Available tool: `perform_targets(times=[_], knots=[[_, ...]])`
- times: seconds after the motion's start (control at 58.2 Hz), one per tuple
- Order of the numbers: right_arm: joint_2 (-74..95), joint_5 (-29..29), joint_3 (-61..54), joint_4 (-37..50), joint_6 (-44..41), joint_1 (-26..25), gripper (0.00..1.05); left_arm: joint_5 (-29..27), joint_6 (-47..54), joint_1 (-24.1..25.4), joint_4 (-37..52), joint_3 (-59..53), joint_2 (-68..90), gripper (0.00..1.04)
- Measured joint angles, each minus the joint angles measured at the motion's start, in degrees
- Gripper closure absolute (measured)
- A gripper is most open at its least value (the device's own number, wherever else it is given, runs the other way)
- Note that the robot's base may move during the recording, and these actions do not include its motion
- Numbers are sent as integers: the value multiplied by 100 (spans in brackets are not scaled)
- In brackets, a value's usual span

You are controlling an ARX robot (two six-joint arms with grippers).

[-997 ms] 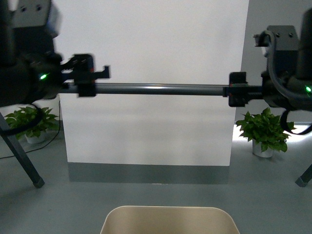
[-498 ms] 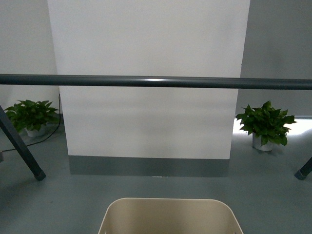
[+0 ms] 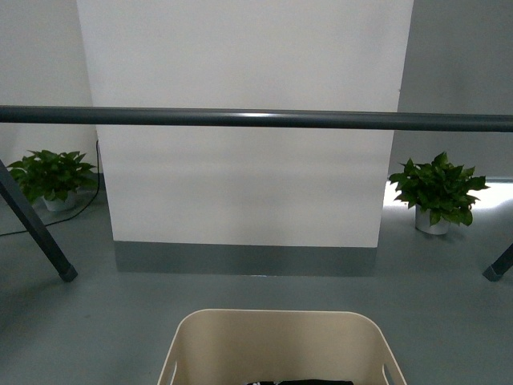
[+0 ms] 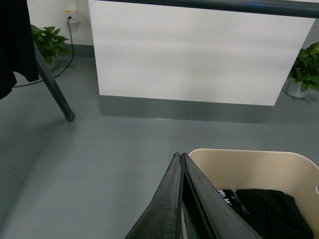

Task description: Move hamper under clothes hanger

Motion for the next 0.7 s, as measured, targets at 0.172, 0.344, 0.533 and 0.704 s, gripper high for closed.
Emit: perform_targets(times=[0.172, 0.344, 0.533, 0.704], knots=[[-518, 0, -280, -251, -2, 0, 103, 17, 2, 0, -302, -232, -525, 101], [-876, -2, -590, -197, 0, 0, 103, 17, 2, 2, -249, -509, -841, 101], [-1572, -2, -870, -739, 0, 0, 103, 17, 4, 2, -850, -686, -1556, 101], [-2533, -2, -957, -1569, 0, 0, 103, 17, 13, 2, -1641, -688, -2433, 101]])
